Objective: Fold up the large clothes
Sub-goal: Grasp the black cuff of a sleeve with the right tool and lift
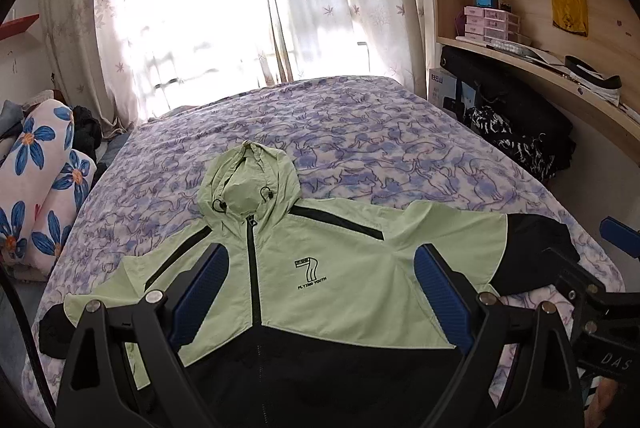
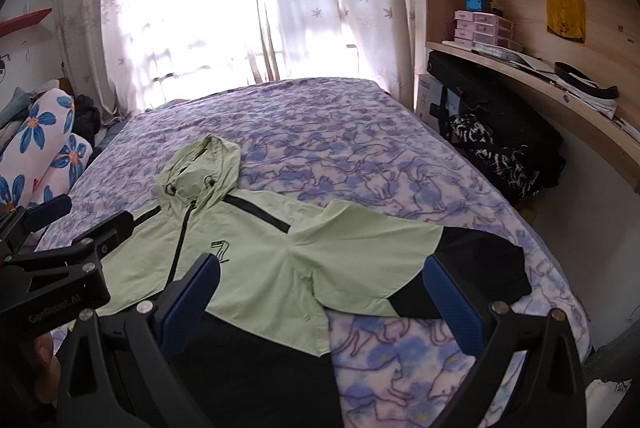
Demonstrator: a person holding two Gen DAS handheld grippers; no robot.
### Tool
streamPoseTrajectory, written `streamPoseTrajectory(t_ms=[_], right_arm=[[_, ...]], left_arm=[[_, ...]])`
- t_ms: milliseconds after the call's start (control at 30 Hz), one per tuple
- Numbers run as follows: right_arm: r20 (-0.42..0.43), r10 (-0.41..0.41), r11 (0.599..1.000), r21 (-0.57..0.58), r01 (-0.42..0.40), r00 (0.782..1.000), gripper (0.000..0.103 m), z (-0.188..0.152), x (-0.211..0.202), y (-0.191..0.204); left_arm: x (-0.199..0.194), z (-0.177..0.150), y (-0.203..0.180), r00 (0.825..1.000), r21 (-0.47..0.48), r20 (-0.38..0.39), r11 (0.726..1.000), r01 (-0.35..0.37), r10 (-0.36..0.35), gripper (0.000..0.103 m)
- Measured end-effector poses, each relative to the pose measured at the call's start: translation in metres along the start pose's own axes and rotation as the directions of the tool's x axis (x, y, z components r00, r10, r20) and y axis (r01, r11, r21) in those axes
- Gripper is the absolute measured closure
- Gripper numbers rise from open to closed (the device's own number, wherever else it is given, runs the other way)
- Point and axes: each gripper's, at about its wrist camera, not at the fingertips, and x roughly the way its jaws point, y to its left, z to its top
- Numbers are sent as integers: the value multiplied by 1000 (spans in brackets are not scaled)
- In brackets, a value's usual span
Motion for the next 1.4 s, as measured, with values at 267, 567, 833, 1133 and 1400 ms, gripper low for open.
streamPoseTrajectory(t_ms=[267, 567, 833, 1133, 1400], right_arm=[[-36, -114, 989, 96, 117, 993, 1, 15, 29, -74], [-238, -96, 939, 302, 168, 967, 4, -3, 95, -181], [-448, -20, 803, 525, 281, 894, 12, -69, 165, -271], [-488, 62, 653, 679, 334, 871, 19, -122, 206, -308], [-433, 56, 673, 682, 287, 900, 96, -102, 217, -299]], left_arm=[[45, 27, -35, 1000, 2, 6, 1000, 24, -24, 10], [104, 27, -74, 997, 11, -35, 998, 62, -61, 10], [169, -11, -93, 980, -5, -158, 993, 119, -118, 10], [198, -29, -96, 978, 13, -179, 994, 112, -108, 10], [194, -33, -75, 969, -30, -202, 990, 141, -144, 10]])
